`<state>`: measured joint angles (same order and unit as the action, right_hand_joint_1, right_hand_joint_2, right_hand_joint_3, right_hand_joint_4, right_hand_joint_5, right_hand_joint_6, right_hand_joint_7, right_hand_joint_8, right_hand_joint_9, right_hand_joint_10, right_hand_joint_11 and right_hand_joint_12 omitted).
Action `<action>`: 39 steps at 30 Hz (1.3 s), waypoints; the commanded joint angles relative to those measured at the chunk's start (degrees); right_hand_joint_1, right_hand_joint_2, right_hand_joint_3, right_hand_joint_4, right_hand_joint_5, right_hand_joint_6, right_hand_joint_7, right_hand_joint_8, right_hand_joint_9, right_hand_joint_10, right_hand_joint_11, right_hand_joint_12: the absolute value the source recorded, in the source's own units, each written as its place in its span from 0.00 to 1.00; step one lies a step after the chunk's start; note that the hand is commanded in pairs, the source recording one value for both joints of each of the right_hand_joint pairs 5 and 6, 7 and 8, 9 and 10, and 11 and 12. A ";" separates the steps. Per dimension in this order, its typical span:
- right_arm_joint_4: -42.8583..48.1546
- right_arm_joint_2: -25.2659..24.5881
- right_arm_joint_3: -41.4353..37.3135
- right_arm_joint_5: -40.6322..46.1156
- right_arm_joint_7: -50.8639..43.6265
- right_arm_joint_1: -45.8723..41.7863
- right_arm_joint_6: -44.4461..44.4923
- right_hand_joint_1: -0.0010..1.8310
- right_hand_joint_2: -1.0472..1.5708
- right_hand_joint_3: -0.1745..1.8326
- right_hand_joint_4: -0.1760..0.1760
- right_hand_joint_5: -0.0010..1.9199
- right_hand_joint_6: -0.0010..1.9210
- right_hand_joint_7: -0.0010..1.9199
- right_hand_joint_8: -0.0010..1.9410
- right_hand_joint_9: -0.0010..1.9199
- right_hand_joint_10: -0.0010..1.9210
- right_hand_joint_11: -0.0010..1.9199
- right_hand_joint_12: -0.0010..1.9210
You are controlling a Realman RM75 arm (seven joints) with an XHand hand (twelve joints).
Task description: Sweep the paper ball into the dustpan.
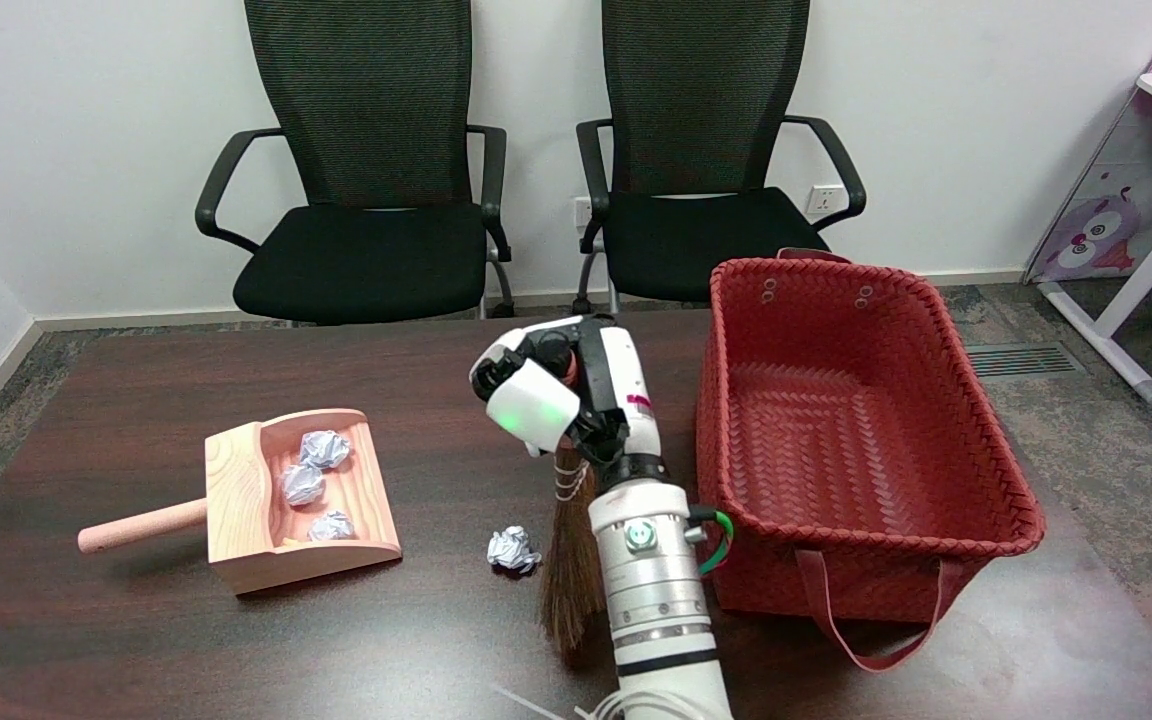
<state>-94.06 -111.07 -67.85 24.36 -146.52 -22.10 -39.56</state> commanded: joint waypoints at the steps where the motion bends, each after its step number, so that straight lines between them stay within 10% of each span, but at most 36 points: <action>1: 10.61 -4.96 -1.88 -0.46 -0.17 8.01 0.96 0.44 1.00 1.00 0.57 1.00 1.00 1.00 0.99 1.00 1.00 1.00 1.00; 24: 35.19 -7.58 -8.53 1.81 -0.17 27.51 5.02 0.40 0.96 1.00 0.60 1.00 1.00 1.00 0.99 1.00 1.00 1.00 1.00; 39: 26.32 -0.79 1.52 21.42 5.53 29.29 1.80 0.39 0.86 1.00 0.51 1.00 1.00 1.00 0.99 1.00 1.00 1.00 1.00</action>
<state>-64.76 -117.45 -73.75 29.59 -146.52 2.20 -35.32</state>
